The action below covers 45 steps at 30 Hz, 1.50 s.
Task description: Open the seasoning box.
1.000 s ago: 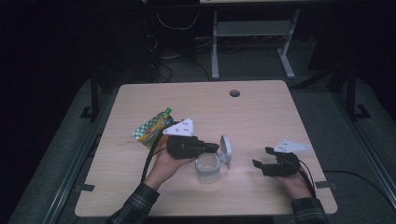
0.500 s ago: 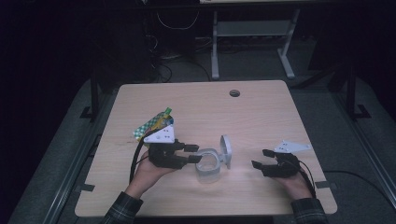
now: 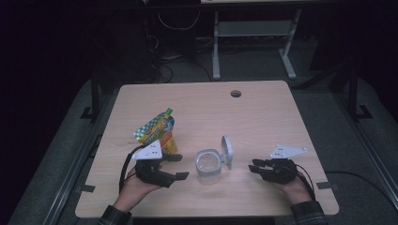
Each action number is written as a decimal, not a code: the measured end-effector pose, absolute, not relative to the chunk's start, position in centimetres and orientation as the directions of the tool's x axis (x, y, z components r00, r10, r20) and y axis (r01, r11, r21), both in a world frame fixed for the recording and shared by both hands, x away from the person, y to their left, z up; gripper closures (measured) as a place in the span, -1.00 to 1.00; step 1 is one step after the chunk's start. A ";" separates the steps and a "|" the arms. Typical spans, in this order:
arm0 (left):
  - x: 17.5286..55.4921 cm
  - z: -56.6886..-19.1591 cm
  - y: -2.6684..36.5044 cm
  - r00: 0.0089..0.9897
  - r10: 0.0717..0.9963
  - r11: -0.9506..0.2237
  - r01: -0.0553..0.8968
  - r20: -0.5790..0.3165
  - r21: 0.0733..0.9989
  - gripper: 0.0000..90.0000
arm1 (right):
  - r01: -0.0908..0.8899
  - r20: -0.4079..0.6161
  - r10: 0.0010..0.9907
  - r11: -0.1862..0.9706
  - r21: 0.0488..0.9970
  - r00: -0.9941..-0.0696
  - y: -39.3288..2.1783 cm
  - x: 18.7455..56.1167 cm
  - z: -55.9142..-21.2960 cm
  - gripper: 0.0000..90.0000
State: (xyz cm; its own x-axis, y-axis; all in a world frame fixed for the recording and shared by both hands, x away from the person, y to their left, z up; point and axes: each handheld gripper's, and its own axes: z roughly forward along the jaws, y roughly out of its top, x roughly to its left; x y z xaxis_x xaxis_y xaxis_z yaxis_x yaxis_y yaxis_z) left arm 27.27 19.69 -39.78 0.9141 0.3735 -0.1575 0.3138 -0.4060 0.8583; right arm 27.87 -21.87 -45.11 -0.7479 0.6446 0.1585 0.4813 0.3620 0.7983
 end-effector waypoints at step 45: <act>25.8 -42.7 24.3 0.854 0.493 -0.383 0.381 -0.163 0.841 -0.58 | 0.399 0.151 0.516 0.413 0.818 -0.843 -16.3 30.1 -44.6 1.00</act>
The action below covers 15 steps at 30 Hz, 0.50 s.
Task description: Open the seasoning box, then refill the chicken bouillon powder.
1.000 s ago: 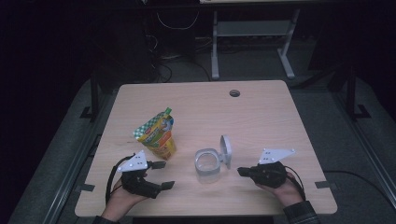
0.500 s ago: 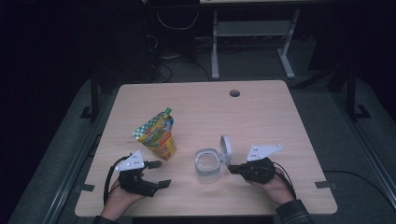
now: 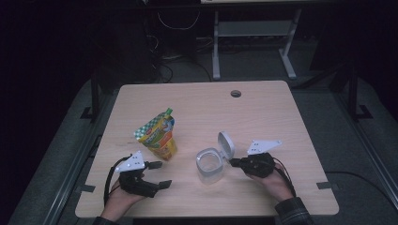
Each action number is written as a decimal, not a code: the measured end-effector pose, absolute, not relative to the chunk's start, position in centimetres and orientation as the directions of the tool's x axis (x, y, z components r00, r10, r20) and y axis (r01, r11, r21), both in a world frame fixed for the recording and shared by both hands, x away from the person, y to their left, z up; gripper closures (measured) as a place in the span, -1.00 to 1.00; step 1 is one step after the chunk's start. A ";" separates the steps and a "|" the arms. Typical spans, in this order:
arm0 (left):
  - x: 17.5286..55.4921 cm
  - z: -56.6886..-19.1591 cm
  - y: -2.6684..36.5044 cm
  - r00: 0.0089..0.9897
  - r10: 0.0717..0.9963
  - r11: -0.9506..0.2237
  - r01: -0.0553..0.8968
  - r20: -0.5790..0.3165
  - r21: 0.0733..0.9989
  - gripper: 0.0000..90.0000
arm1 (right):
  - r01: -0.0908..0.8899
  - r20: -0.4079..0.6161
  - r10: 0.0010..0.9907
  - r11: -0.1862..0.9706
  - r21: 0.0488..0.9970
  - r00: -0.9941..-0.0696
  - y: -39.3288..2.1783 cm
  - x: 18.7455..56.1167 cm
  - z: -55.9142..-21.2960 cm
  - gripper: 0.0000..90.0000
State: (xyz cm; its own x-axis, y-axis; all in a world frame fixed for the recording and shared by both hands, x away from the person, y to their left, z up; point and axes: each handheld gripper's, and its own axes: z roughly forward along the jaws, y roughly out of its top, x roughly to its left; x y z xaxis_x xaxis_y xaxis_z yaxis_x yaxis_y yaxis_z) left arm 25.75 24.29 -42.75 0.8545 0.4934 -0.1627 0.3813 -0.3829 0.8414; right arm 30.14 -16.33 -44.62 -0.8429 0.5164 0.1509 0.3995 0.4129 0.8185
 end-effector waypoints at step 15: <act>25.9 -41.7 26.5 0.809 0.574 -0.367 0.391 -0.125 0.844 -0.56 | 0.420 0.168 0.538 0.388 0.821 -0.826 -18.3 29.2 -44.6 0.49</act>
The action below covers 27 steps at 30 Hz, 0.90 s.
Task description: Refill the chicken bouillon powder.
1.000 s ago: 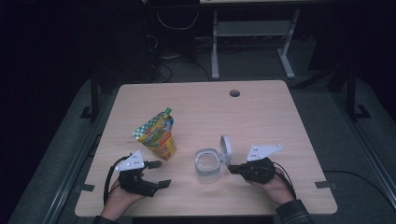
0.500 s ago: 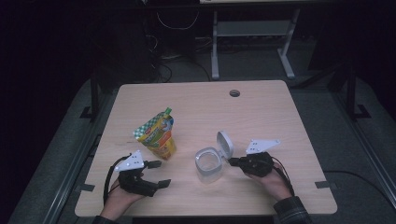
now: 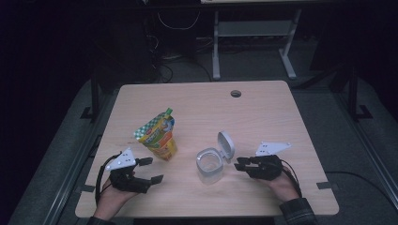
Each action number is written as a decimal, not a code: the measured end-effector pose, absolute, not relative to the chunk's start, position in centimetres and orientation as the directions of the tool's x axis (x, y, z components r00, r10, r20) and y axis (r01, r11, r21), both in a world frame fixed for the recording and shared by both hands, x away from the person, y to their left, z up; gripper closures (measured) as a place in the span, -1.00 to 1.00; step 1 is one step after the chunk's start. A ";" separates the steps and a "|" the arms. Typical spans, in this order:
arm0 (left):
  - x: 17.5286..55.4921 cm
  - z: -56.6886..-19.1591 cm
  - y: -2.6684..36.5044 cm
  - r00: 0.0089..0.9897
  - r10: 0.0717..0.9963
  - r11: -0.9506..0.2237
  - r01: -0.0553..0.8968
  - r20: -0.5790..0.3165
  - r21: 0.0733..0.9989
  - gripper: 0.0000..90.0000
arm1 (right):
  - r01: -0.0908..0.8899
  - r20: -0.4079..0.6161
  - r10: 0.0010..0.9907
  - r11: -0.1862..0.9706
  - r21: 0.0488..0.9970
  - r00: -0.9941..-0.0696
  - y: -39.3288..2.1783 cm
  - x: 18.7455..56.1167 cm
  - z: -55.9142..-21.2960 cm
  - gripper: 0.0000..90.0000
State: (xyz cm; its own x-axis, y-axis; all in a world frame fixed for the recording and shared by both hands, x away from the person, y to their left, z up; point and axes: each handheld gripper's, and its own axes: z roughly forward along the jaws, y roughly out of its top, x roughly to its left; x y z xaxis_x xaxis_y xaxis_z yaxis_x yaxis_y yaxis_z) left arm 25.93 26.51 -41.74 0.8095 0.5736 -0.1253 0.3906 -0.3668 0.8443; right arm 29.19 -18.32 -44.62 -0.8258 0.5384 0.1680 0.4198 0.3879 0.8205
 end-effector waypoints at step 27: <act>29.4 -39.3 29.2 0.749 0.652 -0.289 0.393 -0.121 0.873 -0.71 | 0.433 0.145 0.592 0.379 0.818 -0.793 -19.1 29.4 -45.3 0.01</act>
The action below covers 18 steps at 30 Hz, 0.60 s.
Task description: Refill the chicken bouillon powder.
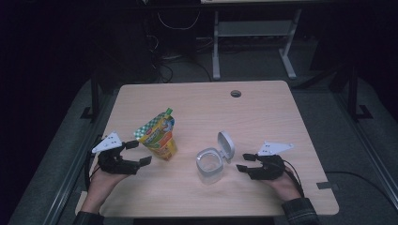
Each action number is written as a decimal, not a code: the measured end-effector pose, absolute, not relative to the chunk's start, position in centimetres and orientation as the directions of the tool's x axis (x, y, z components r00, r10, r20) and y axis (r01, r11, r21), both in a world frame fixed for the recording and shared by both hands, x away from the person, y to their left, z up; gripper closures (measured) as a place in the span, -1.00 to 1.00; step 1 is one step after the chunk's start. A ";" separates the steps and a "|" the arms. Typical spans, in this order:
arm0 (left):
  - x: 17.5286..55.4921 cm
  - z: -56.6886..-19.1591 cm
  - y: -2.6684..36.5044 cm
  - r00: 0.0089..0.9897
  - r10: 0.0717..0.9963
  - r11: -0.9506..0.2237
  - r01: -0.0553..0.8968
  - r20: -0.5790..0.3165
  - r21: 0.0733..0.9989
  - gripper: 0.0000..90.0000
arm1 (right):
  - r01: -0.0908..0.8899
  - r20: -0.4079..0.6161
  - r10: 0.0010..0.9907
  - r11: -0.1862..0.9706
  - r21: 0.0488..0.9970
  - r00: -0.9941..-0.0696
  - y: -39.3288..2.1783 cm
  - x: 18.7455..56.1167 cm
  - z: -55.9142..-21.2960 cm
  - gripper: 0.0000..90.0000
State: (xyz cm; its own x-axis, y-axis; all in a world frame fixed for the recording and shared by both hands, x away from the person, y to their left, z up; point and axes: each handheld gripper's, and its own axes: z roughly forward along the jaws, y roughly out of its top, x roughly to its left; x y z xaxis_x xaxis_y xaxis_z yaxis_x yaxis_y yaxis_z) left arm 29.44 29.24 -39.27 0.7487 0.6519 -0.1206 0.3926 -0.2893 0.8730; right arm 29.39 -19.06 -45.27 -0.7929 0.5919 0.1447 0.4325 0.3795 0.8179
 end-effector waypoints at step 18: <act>31.4 -38.2 28.0 0.766 0.632 -0.260 0.356 -0.120 0.898 -0.69 | 0.438 0.139 0.610 0.373 0.818 -0.780 -19.3 29.4 -45.4 -0.03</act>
State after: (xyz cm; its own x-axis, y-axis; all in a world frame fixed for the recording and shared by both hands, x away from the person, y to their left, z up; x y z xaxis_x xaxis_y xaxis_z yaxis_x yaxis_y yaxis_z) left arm 31.45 28.02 -38.19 0.7658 0.6317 -0.1202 0.3556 -0.2603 0.8977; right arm 29.42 -19.26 -45.42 -0.7799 0.6101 0.1395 0.4379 0.3729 0.8180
